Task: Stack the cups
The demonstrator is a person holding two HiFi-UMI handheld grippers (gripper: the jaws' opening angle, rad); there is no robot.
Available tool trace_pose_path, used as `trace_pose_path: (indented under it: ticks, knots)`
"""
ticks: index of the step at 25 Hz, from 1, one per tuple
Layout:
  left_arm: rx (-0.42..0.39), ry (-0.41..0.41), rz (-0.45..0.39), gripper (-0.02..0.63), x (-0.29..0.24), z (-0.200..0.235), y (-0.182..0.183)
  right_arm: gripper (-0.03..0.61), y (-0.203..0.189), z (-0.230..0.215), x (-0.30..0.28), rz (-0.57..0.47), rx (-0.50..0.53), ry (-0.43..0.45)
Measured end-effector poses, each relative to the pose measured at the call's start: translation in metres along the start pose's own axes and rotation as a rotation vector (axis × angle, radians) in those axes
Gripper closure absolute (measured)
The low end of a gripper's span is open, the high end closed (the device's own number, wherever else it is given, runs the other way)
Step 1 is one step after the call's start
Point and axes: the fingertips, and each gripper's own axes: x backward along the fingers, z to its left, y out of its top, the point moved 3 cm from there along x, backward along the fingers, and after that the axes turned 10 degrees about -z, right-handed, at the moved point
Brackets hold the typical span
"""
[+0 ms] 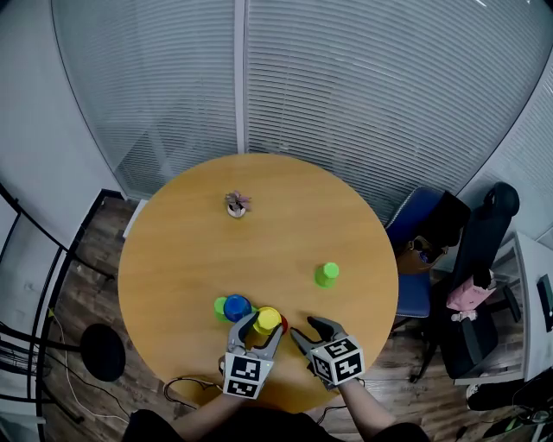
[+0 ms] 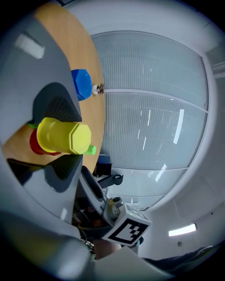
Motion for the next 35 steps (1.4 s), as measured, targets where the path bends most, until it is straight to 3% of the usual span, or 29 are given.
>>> trace_pose_path:
  ticks: [14, 19, 23, 28, 35]
  knots:
    - [-0.049, 0.048, 0.011, 0.377, -0.001, 0.004, -0.001, 0.364, -0.001, 0.001, 0.001, -0.007, -0.012, 0.014]
    - [-0.065, 0.047, -0.025, 0.377, 0.004, 0.006, 0.013, 0.364, 0.001, 0.002, 0.001, -0.011, -0.015, 0.011]
    - [-0.088, 0.031, -0.104, 0.377, 0.013, 0.0, 0.039, 0.364, 0.005, 0.0, 0.005, -0.032, -0.021, 0.005]
    - [-0.097, -0.03, -0.197, 0.377, 0.006, -0.002, 0.087, 0.364, 0.021, -0.013, 0.01, -0.086, -0.017, -0.023]
    - [-0.037, -0.155, -0.204, 0.377, -0.035, -0.038, 0.108, 0.364, 0.051, -0.06, 0.024, -0.175, 0.01, -0.109]
